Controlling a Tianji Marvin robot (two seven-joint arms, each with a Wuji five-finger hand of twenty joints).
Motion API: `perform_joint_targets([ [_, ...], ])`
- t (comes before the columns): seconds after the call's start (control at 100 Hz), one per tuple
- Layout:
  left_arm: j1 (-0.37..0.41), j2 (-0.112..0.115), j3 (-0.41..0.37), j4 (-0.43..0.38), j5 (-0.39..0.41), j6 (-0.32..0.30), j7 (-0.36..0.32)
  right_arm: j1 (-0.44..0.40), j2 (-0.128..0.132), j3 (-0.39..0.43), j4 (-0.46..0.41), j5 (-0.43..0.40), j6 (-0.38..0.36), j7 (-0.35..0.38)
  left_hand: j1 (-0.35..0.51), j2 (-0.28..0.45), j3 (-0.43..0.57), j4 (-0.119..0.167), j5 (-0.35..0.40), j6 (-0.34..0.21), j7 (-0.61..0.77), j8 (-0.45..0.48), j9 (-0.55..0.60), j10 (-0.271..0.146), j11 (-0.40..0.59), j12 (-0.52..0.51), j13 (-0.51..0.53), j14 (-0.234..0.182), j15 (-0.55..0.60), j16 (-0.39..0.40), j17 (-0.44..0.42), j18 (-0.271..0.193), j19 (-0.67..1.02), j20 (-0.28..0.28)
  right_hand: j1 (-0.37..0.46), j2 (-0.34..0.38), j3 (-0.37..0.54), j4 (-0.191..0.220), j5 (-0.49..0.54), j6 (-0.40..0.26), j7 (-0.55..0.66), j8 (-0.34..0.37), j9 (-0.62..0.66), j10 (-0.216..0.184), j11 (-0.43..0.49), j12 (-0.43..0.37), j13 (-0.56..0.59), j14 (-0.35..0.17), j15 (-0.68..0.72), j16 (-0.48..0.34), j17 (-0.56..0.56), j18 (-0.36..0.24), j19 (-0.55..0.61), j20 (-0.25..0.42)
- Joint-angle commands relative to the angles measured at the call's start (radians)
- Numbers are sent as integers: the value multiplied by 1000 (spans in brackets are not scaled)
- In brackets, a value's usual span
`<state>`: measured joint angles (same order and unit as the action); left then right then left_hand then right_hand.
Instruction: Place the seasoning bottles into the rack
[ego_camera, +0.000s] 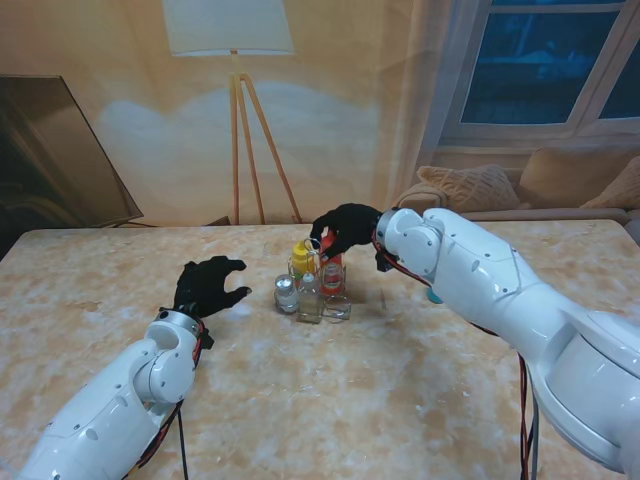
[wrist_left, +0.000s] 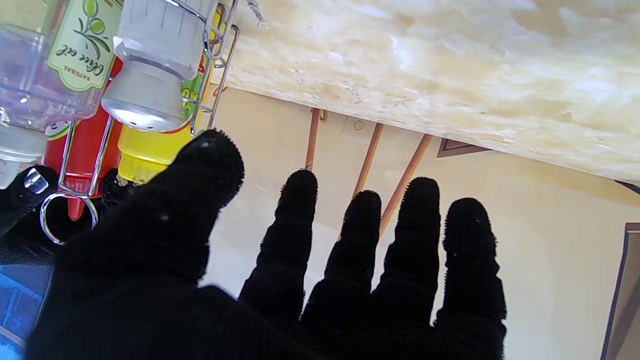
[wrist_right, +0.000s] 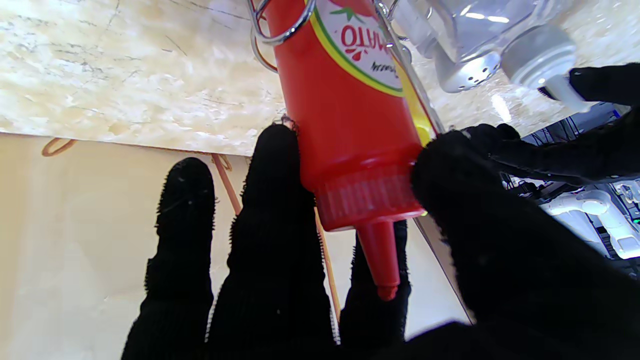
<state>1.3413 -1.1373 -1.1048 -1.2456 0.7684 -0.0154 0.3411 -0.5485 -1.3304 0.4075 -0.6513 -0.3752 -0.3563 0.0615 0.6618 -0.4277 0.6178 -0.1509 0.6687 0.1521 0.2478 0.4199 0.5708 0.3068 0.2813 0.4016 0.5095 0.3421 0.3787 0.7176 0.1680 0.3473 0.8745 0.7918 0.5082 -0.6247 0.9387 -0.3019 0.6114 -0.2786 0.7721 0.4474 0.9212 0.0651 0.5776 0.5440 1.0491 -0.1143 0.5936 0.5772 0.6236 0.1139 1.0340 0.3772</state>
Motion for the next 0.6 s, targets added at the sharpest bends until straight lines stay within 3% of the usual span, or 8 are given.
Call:
perform_joint_targets([
  [0.0,-1,-1,1,-1,3,3,-10,-5,-6,-8,5,-23,-11,-13,5,-12,35,22,-3,1,4,11,-42,10,-1,4,-22,-2,17,16,-9,3,-5,3,39,-15,40,1,18,33,78,41,11,-134,56,-5,-2,-30,-6,-19,7,-3,16,4],
  [0.06,-1,-1,1,-1,3,3,-10,-6,-6,-8,5,-28,-11,-20,5,-13,35,22,-3,1,4,12,-43,8,-1,4,-22,-2,18,16,-8,2,-5,3,58,-33,28,-16,5,-27,191,50,21,-153,74,37,8,-44,18,-9,13,-11,23,-4],
  [0.16,-1,-1,1,-2,3,3,-13,-6,-9,-9,13,-32,-14,-31,5,-12,36,22,-3,1,5,13,-44,10,-2,3,-22,-3,18,16,-9,3,-5,2,64,-46,30,-18,8,-65,241,75,30,-167,91,55,14,-57,38,1,19,-17,25,-5],
  [0.34,-1,0,1,-3,3,4,-14,-12,-5,-2,7,-26,-16,-24,4,-13,36,22,-1,2,7,16,-42,10,-1,3,-23,-1,17,16,-9,4,-5,2,38,-40,22,-21,-1,-62,243,64,14,-162,80,46,-2,-46,31,-1,11,-11,20,-7],
  [0.43,-1,0,1,-3,3,4,-14,-14,-3,-1,4,-26,-14,-22,5,-15,37,22,0,1,8,16,-42,8,-1,3,-22,-1,18,16,-9,4,-4,2,7,-32,27,-11,-11,-14,206,36,-6,-148,67,17,-16,-33,9,-13,-1,-2,13,-7],
  [0.53,0,0,0,-4,3,4,-15,-15,-1,0,2,-25,-12,-18,3,-15,38,22,4,3,10,18,-42,10,-1,3,-23,-2,17,16,-10,3,-5,2,-44,-3,49,24,-16,61,103,41,-49,-121,56,-9,-53,-12,-15,-25,-25,7,4,-7],
  [0.56,0,-1,0,-4,3,4,-15,-16,0,0,1,-25,-12,-17,3,-16,38,22,4,2,11,19,-42,9,-1,3,-22,-2,17,16,-9,3,-4,2,-67,5,56,54,-8,80,53,83,-59,-115,54,-13,-62,-8,-21,-30,-32,11,0,-7],
  [0.59,0,-1,0,-4,2,4,-15,-15,1,-1,-1,-26,-12,-16,3,-16,38,22,4,3,11,19,-43,10,-1,3,-23,-1,17,15,-11,4,-5,2,-97,17,70,110,-7,103,11,110,-74,-107,48,-15,-75,0,-27,-34,-45,15,-3,-6],
])
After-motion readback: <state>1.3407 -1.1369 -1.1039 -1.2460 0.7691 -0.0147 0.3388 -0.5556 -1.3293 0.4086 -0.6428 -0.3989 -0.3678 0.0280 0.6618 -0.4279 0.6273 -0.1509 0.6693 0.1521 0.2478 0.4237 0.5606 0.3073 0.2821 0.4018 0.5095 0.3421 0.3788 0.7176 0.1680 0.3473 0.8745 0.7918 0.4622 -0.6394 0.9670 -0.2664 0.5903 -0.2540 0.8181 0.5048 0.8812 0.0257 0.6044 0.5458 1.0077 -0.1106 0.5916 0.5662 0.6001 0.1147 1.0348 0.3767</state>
